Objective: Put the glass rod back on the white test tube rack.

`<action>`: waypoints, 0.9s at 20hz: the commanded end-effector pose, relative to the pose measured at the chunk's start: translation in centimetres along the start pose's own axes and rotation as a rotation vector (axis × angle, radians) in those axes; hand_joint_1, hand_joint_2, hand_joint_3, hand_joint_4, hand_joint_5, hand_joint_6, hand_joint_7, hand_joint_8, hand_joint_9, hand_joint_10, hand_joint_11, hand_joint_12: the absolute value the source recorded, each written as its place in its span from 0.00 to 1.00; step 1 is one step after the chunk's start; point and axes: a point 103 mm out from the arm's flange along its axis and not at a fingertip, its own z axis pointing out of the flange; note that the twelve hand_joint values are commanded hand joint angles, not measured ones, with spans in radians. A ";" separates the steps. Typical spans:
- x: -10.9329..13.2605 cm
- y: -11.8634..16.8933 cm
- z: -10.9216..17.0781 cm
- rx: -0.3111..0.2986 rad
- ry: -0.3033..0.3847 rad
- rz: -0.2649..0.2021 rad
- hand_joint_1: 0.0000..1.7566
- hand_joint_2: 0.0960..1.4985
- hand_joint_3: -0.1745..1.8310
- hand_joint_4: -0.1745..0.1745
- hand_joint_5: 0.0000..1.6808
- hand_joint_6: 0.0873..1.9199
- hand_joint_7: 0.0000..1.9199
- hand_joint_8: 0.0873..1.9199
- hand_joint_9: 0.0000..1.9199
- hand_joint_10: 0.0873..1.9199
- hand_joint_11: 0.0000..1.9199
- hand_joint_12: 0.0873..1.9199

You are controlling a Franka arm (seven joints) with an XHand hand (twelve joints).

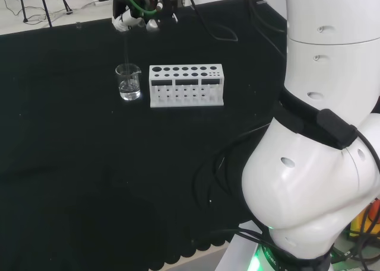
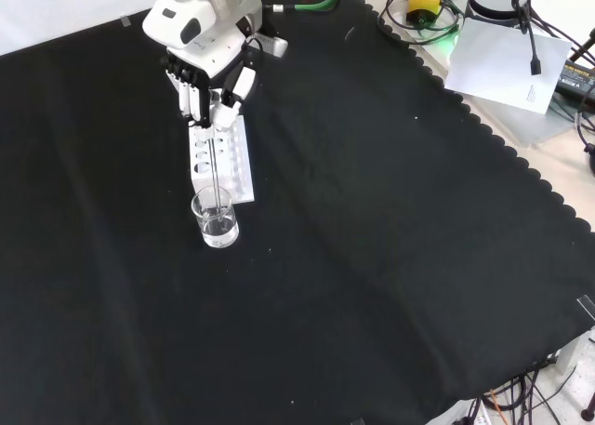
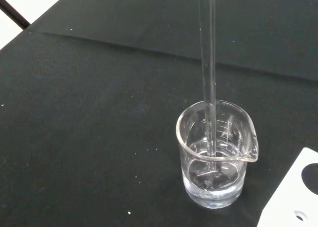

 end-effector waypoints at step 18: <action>-2.3 -3.8 -5.6 -0.073 0.076 0.058 0.75 0.72 0.00 0.00 0.82 0.00 0.59 0.56 0.85 0.40 0.86 0.33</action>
